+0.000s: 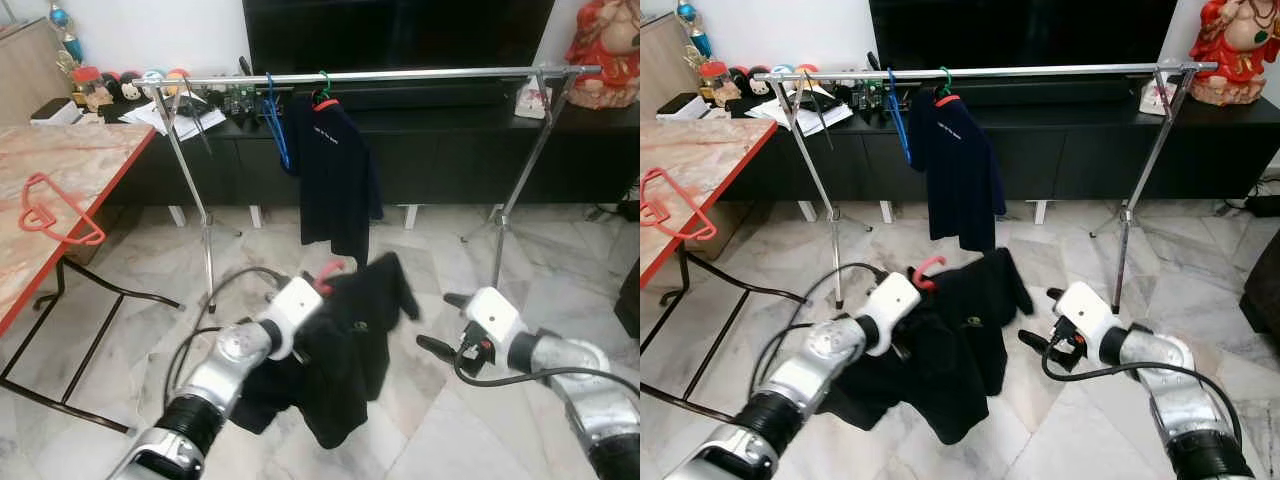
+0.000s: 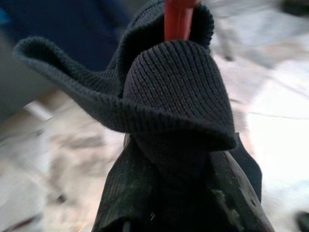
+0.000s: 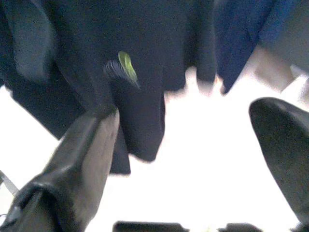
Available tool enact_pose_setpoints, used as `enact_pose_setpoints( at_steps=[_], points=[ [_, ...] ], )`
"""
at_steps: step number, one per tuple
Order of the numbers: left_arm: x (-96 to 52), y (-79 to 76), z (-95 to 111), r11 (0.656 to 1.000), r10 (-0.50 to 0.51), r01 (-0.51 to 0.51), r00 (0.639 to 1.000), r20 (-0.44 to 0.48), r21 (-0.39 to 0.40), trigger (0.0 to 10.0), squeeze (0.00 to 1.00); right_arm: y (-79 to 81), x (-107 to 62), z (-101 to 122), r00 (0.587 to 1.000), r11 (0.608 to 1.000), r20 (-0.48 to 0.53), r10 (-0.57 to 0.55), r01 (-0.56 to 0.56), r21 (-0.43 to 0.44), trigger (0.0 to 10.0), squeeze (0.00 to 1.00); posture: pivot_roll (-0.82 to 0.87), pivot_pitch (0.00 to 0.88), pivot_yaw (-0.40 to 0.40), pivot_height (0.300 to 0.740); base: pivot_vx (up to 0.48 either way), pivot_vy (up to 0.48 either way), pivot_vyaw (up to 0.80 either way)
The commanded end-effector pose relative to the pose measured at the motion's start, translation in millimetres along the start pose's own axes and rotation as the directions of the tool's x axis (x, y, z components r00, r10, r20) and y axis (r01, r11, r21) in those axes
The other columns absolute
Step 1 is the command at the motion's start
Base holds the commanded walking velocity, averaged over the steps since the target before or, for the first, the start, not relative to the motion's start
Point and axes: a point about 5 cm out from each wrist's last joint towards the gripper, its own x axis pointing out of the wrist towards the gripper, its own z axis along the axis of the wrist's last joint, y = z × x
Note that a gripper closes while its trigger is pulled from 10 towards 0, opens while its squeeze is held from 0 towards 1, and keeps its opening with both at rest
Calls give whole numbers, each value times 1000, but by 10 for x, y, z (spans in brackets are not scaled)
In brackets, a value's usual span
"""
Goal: Hang hanger
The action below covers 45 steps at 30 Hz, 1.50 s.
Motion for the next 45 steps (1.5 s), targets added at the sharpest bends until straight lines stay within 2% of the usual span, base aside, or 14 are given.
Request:
enact_pose_setpoints(
  at_steps=[1, 2, 3, 6, 7, 9, 11, 13, 16, 22, 29, 36, 42, 45],
  points=[
    [-92, 183, -10, 993, 117, -117, 993, 23, -16, 4824, 0, -42, -38, -253, 986, 986, -92, -140, 147, 74, 10000, 0, -152, 0, 55, 740, 0, 0, 0],
    [-115, 211, -30, 991, 135, -135, 991, 18, -24, 4824, 0, -41, -46, -328, 977, 979, -129, -172, 184, 92, 10000, 0, -149, 0, 54, 740, 0, 0, 0],
    [-169, 270, -66, 983, 179, -178, 984, 14, -37, 9882, 0, -15, -70, -484, 955, 958, -195, -226, 254, 133, 10000, 0, -138, 0, 50, 740, 0, 0, 0],
    [-276, 381, -135, 965, 258, -257, 966, 2, -57, 10000, 0, 53, -124, -712, 906, 905, -286, -310, 374, 203, 10000, 0, -134, 0, 47, 740, 0, 0, 0],
    [-370, 462, -213, 944, 320, -320, 947, -14, -80, 10000, 0, 148, -175, -901, 852, 837, -372, -369, 479, 265, 10000, 0, -128, 0, 43, 740, 0, 0, 0],
    [-445, 514, -278, 926, 366, -367, 930, -32, -88, 10000, 0, 265, -210, -1049, 811, 787, -445, -380, 536, 304, 10000, 0, -121, 0, 40, 740, 0, 0, 0],
    [-477, 528, -307, 917, 385, -387, 922, -42, -97, 10000, 0, 330, -214, -1103, 797, 770, -470, -379, 553, 318, 10000, 0, -116, 0, 36, 740, 0, 0, 0],
    [-630, 605, -422, 856, 491, -498, 867, -80, -143, 10000, 0, 627, -226, -1286, 769, 707, -539, -345, 590, 389, 10000, 0, -100, 0, 30, 740, 0, 0, 0],
    [-737, 624, -508, 822, 537, -548, 837, -107, -156, 10000, 0, 827, -268, -1410, 749, 671, -585, -313, 610, 422, 10000, 0, -75, 0, 21, 740, 0, 0, 0],
    [-1024, 609, -629, 766, 610, -621, 784, -113, -167, 10000, 0, 1073, -325, -1533, 749, 622, -607, -265, 614, 486, 10000, 0, -61, 0, 30, 740, 0, 0, 0],
    [-1180, 543, -706, 756, 613, -629, 778, -139, -182, 10000, 0, 1022, -420, -1592, 745, 617, -621, -245, 614, 493, 10000, 0, -60, 0, 40, 740, 0, 0, 0],
    [-1176, 565, -693, 746, 627, -645, 764, -150, -166, 10000, 0, 958, -455, -1598, 748, 610, -619, -241, 612, 503, 10000, 0, -73, 0, 50, 740, 0, -95, 0],
    [-1111, 558, -645, 765, 605, -620, 784, -139, -171, 10000, 0, 1070, -475, -1651, 724, 577, -650, -232, 640, 507, 10000, 0, -75, 0, 44, 740, 0, -369, 0],
    [-1095, 543, -639, 784, 583, -599, 801, -138, -165, 10000, 0, 1110, -451, -1646, 725, 612, -654, -216, 623, 488, 10000, 0, -70, 0, 41, 740, 0, -292, 0]
  ],
)
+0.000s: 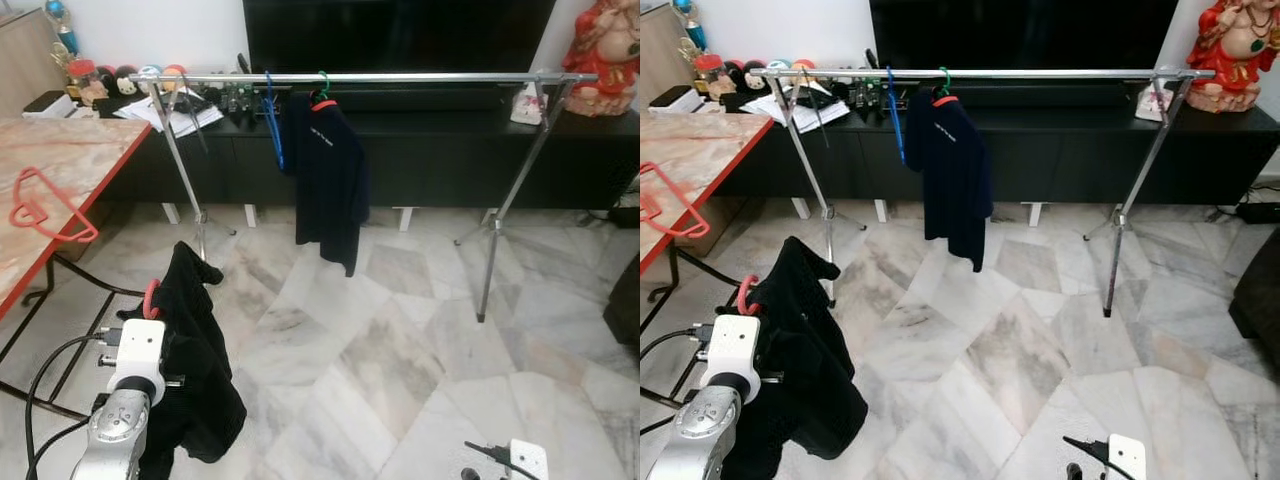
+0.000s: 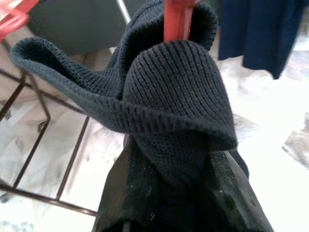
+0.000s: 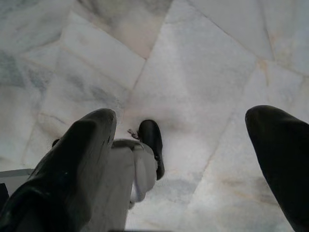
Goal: Hang hanger
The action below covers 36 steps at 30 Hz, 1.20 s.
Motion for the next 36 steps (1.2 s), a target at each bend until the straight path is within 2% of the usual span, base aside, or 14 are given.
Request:
enact_pose_setpoints(
  at_steps=[1, 3, 9, 19, 36],
  points=[
    [36, -31, 177, 999, -32, 31, 997, 69, 19, 10000, 0, -12, -7, -60, 999, 999, -35, -16, 15, -39, 10000, 0, -71, 0, 39, 740, 0, -296, 0],
    [33, -40, 183, 999, -35, 33, 997, 74, 23, 10000, 0, 1, -6, -69, 999, 998, -42, -16, 13, -60, 10000, 0, -76, 0, 38, 740, 0, -292, 0],
    [27, -103, 204, 999, -33, 33, 996, 83, 1, 10000, 0, -10, -4, -41, 1000, 999, -29, -11, 10, -35, 10000, 0, -79, 0, 19, 740, 0, -310, 0],
    [-12, -261, 192, 998, -45, 48, 995, 89, -31, 10000, 0, -154, -29, 0, 999, 998, -19, -35, 33, -56, 10000, 0, -76, 0, -45, 740, 0, -313, 0],
    [-12, -261, 192, 998, -45, 48, 995, 89, -31, 10000, 0, -154, -29, 0, 999, 998, -19, -35, 33, -56, 10000, 0, -76, 0, -45, 740, 0, -315, 0]
  ],
)
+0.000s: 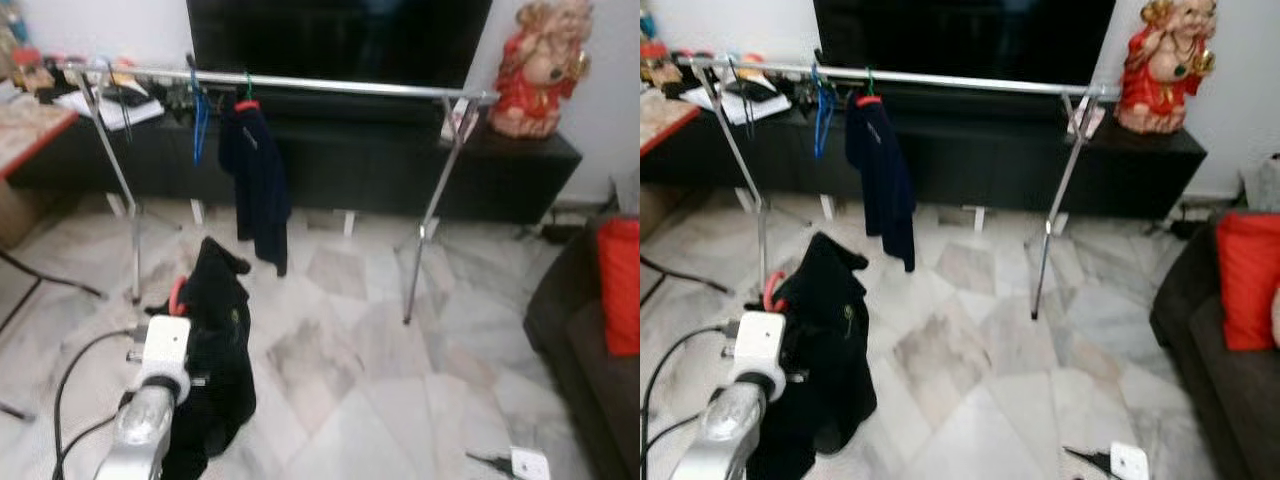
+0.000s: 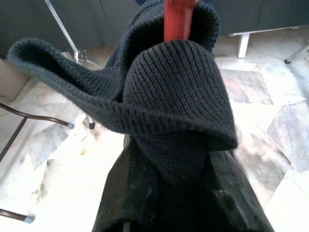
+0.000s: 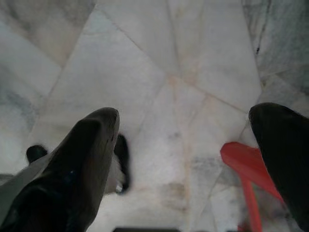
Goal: Hang hanger
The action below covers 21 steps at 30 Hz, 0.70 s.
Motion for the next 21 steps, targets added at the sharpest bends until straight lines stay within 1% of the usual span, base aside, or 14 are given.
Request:
enact_pose_setpoints(
  at_steps=[1, 13, 14, 15, 16, 17, 18, 21],
  points=[
    [29, -40, 116, 1000, -6, 6, 999, 50, -3, 10000, 0, -50, -9, 6, 1000, 1000, 4, -14, 14, -3, 10000, 0, -76, 0, -45, 740, 0, -315, 0],
    [29, -40, 116, 1000, -6, 6, 999, 50, -3, 10000, 0, -50, -9, 6, 1000, 1000, 4, -14, 14, -3, 10000, 0, -76, 0, -45, 740, 0, -315, 0],
    [20, -58, 112, 1000, -6, 6, 999, 49, -6, 10000, 0, -65, -12, 9, 1000, 1000, 3, -14, 14, -8, 10000, 0, -76, 0, -49, 740, 0, -315, 0],
    [33, -65, 166, 999, -5, 8, 997, 79, -34, 10000, 0, -101, -22, -22, 999, 999, 1, -36, 36, 22, 10000, 0, -71, 0, -39, 740, 0, 0, 0],
    [49, -73, 218, 999, -11, 16, 994, 105, -48, 10000, 0, -104, -26, -42, 999, 999, -2, -41, 41, 30, 10000, 0, -70, 0, -30, 740, 0, 0, 0],
    [49, -73, 218, 999, -11, 16, 994, 105, -48, 10000, 0, -104, -26, -42, 999, 999, -2, -41, 41, 30, 10000, 0, -70, 0, -30, 740, 0, 0, 0],
    [59, -82, 265, 998, -24, 31, 992, 125, -56, 10000, 0, -102, -26, -52, 999, 998, -3, -47, 47, 48, 10000, 0, -68, 0, -26, 740, 0, 0, 0],
    [74, -65, 274, 998, -39, 44, 993, 113, -44, 10000, 0, -86, -25, -76, 999, 997, -10, -52, 53, 63, 10000, 0, -66, 0, -15, 740, 0, 0, 0]
  ],
)
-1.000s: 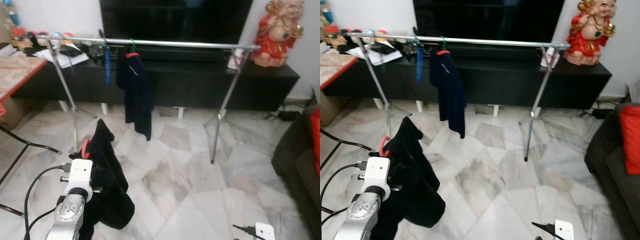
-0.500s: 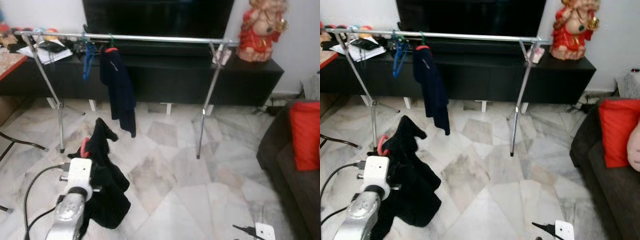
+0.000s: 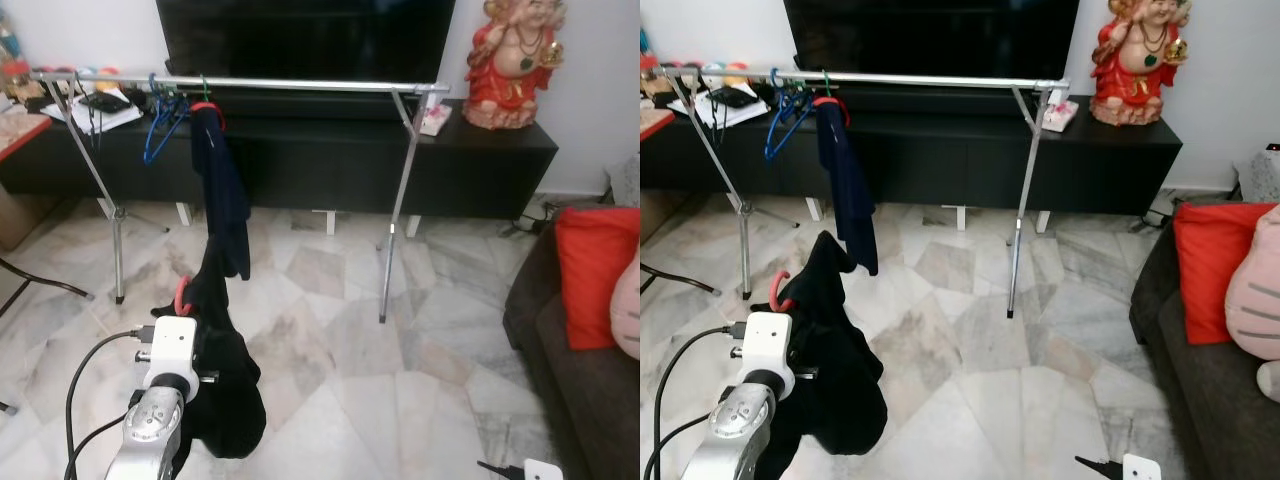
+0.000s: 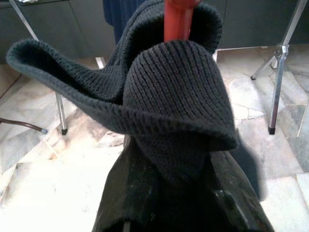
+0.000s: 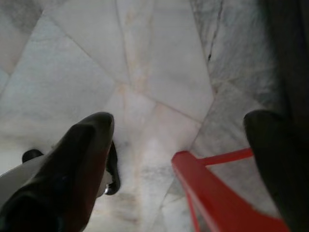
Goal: Hang hanger
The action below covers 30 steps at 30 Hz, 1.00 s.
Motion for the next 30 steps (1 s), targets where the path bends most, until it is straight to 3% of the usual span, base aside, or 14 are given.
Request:
enact_pose_setpoints(
  at_steps=[1, 6, 24, 30],
  points=[
    [25, 66, 140, 1000, 6, -6, 998, 61, 1, 10000, 0, -4, 0, 6, 1000, 1000, 4, -6, 6, 11, 10000, 0, -61, 0, -12, 740, 0, 0, 0],
    [20, 132, 143, 1000, 13, -13, 998, 63, 4, 10000, 0, -53, -6, 22, 1000, 1000, 9, -11, 10, 20, 10000, 0, -49, 0, -12, 740, 0, 0, 0],
    [30, 112, 129, 1000, -14, 14, 998, 58, 8, 10000, 0, -76, -14, -17, 1000, 1000, -10, -22, 22, 11, 10000, 0, -40, 0, -18, 740, 288, 0, 0],
    [46, 109, 144, 1000, -21, 20, 998, 59, 11, 10000, 0, -70, -11, -2, 1000, 1000, -3, -17, 17, 17, 10000, 0, -39, 0, -20, 740, 312, 0, -590]
  ],
)
